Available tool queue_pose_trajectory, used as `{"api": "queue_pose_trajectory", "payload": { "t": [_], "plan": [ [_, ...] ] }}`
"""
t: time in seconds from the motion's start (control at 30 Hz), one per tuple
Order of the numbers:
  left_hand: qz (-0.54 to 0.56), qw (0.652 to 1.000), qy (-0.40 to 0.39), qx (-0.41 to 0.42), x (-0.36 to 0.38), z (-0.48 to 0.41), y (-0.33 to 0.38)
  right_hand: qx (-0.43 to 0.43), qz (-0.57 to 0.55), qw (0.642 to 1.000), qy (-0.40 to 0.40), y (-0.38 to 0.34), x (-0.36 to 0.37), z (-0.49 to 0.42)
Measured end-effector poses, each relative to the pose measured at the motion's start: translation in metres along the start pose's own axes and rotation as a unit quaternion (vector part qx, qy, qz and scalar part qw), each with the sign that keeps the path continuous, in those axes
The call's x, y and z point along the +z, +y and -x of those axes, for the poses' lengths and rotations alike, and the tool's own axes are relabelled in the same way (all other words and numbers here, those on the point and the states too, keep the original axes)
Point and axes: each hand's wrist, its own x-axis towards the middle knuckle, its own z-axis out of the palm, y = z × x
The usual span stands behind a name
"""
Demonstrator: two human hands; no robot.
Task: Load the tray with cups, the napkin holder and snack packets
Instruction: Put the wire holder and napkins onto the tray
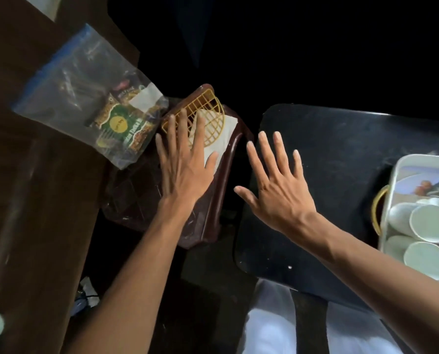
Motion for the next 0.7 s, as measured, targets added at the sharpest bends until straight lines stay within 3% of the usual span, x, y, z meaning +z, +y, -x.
{"api": "queue_pose_trajectory", "payload": {
  "t": [0.33, 0.6, 0.7],
  "plan": [
    [-0.002, 0.998, -0.049, 0.049, 0.015, -0.068, -0.029, 0.021, 0.004, 1.0, -0.008, -0.042, 0.012, -0.046],
    [0.056, 0.997, 0.012, 0.045, 0.002, -0.076, -0.036, 0.025, 0.006, 1.0, -0.014, -0.045, 0.005, -0.051],
    [0.127, 0.99, 0.065, 0.001, -0.015, -0.064, -0.035, 0.034, -0.109, 0.992, 0.061, -0.049, -0.007, -0.047]
  ]
}}
